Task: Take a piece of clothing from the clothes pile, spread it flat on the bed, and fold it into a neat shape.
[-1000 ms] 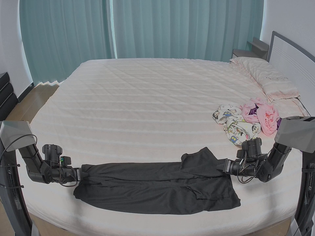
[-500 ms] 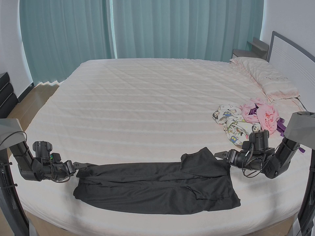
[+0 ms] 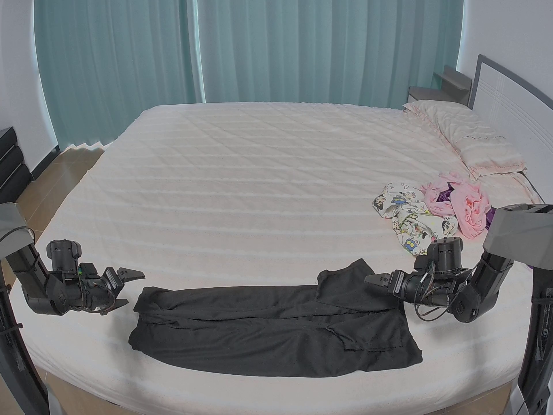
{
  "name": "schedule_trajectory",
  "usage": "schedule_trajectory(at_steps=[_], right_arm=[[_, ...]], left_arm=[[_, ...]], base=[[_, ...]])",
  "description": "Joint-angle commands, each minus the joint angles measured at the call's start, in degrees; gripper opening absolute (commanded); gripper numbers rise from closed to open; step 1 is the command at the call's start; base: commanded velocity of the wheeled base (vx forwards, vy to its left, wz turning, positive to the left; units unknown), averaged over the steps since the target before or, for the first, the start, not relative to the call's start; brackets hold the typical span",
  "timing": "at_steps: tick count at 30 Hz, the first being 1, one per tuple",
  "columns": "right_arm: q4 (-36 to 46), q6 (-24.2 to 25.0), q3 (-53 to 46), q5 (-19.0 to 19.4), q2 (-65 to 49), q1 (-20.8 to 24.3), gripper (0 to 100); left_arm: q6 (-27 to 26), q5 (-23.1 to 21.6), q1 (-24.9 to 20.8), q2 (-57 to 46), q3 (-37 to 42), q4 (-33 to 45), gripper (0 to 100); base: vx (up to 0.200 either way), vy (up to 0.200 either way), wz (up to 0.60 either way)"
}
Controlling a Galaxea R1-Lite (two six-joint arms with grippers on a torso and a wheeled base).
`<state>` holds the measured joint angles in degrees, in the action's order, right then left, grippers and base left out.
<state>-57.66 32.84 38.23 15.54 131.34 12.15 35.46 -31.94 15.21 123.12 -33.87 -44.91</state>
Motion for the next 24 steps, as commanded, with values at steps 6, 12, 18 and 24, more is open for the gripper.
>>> schedule_trajectory(at_steps=[6,12,18,24], right_arm=[[-2.02,-0.15,-0.52,0.54,3.57,-0.20,0],[-1.93,-1.11,-1.14,-0.07,3.66,-0.29,0],[-1.31,-2.08,-5.53,-0.07,-1.09,-0.90,0],[0.53,-4.80,-7.56,0.01,-2.05,-1.52,0]], left_arm=[[-0.31,0.39,-0.10,0.63,1.26,-2.46,100],[-0.48,0.39,-0.10,1.42,2.93,-5.89,100],[-0.39,0.39,-0.10,2.03,4.95,-9.85,100],[-0.39,0.39,-0.10,2.21,5.21,-10.46,100]], base=[[0.000,0.000,0.00],[0.000,0.000,0.00],[0.000,0.000,0.00],[0.000,0.000,0.00]])
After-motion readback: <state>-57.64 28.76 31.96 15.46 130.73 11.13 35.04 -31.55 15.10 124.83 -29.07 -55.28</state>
